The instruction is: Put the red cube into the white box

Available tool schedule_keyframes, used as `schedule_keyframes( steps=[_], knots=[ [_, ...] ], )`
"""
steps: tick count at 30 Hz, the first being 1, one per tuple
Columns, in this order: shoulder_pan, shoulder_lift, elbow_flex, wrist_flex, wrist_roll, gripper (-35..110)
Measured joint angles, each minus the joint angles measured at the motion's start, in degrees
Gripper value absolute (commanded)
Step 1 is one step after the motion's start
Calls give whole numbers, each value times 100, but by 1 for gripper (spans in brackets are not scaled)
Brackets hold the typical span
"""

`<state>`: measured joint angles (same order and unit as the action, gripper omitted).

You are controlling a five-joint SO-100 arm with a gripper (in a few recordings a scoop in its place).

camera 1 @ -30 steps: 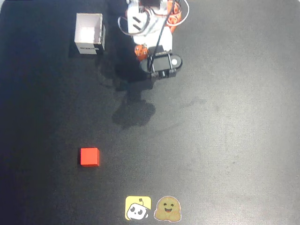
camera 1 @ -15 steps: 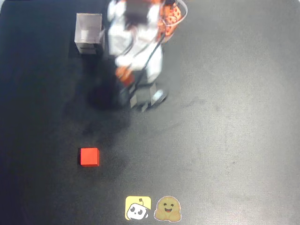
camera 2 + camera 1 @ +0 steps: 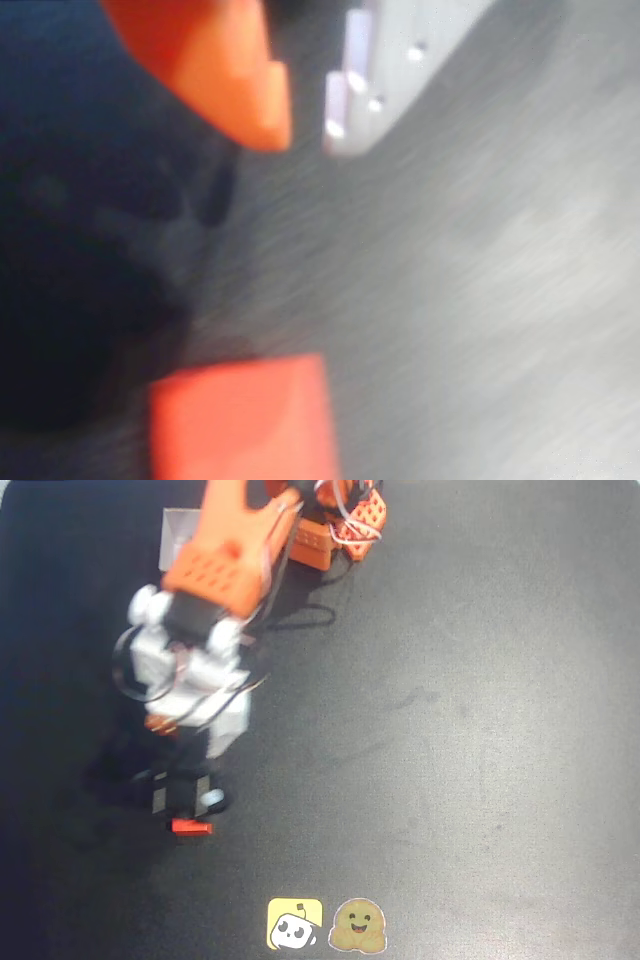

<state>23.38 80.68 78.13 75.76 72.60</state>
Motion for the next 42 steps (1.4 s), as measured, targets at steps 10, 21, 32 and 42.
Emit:
schedule_keyframes(
  steps=[10,21,32,42],
  knots=[
    [18,-1081,-949,-44,211,14],
    [-413,-1512,-1213,-158,360,18],
    [-369,-2602,-2145,-246,255,20],
    [-343,-2883,-2285,-431,220,22]
  ],
)
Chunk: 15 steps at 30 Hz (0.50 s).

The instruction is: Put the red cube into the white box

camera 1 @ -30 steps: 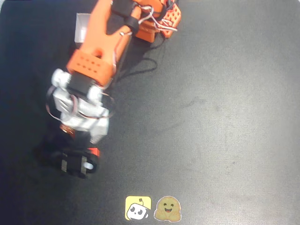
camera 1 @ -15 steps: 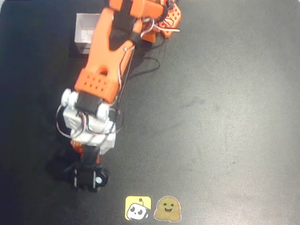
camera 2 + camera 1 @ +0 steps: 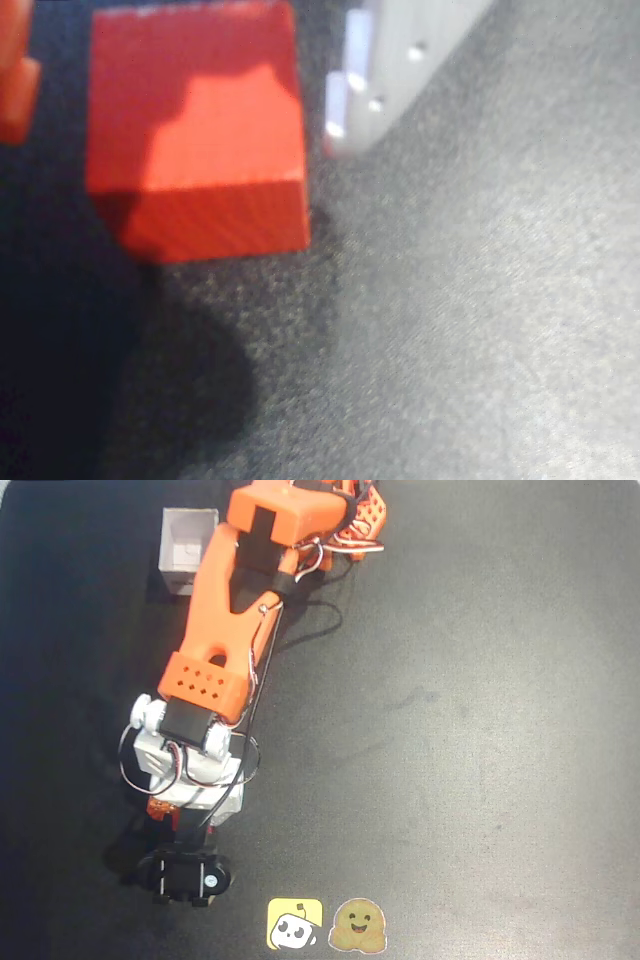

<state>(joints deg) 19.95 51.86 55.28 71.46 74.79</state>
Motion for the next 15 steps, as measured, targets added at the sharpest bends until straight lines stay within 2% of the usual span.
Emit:
schedule_keyframes(
  steps=[7,12,15],
  knots=[
    [9,-185,0,-79,0,18],
    [9,-264,-9,-114,35,0],
    [18,-299,-44,-167,-9,0]
  ],
)
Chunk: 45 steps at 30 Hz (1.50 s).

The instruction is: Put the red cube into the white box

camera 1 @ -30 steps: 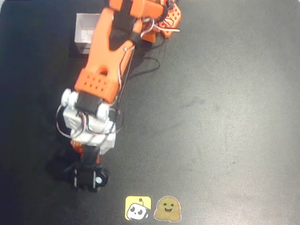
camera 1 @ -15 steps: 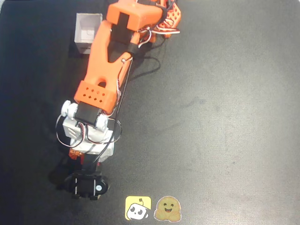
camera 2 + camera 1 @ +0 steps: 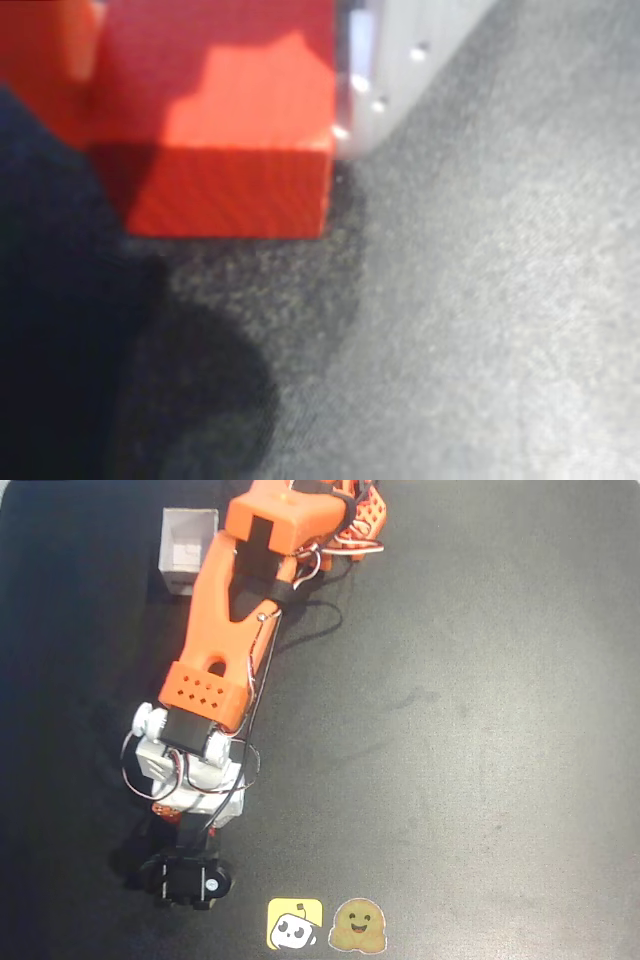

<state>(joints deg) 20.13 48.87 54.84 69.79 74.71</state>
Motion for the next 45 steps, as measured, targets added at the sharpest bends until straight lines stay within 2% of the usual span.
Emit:
schedule_keyframes(
  steps=[6,14,17,23,30,37,45],
  knots=[
    [176,-9,-272,343,255,0],
    [782,-44,-1819,2435,1521,0],
    [1213,9,-2197,2725,1784,0],
    [2127,1063,-1028,2830,2408,0],
    [3155,3085,1134,2830,2953,0],
    [3744,5142,3524,2637,3252,0],
    [4201,6311,4825,2602,3454,0]
  ],
)
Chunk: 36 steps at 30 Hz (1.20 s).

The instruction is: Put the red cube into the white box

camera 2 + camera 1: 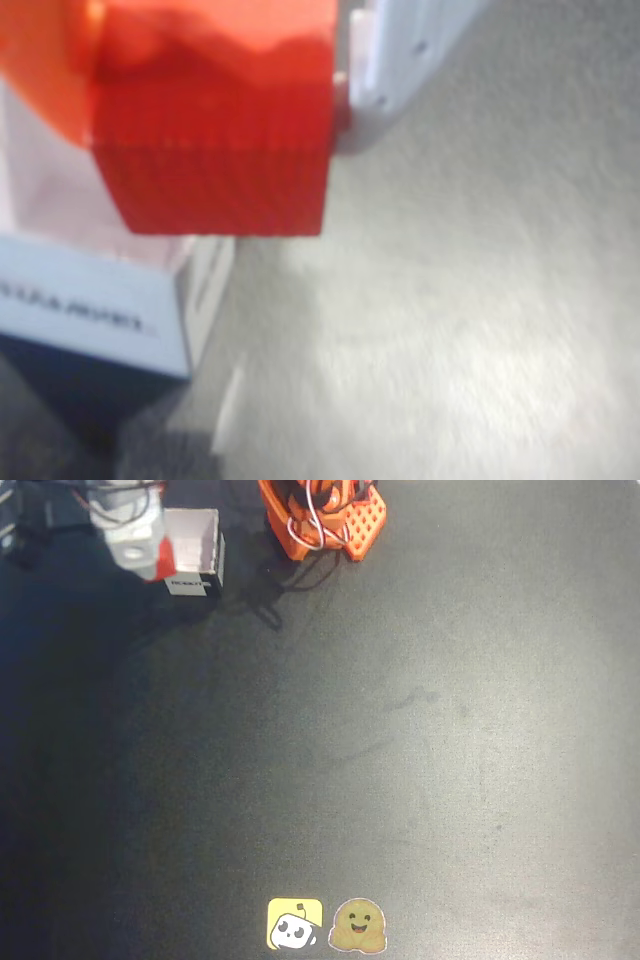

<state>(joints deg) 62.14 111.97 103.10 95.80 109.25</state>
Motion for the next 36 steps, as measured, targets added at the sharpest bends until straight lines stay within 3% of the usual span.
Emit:
schedule_keyframes(
  steps=[13,19,28,31,36],
  knots=[
    [475,782,1380,-264,149,0],
    [729,1011,1494,-290,18,18],
    [940,1063,1512,-378,-237,18],
    [1037,1072,1512,-475,-422,0],
    [1011,1187,1512,-835,-1055,0]
  ],
)
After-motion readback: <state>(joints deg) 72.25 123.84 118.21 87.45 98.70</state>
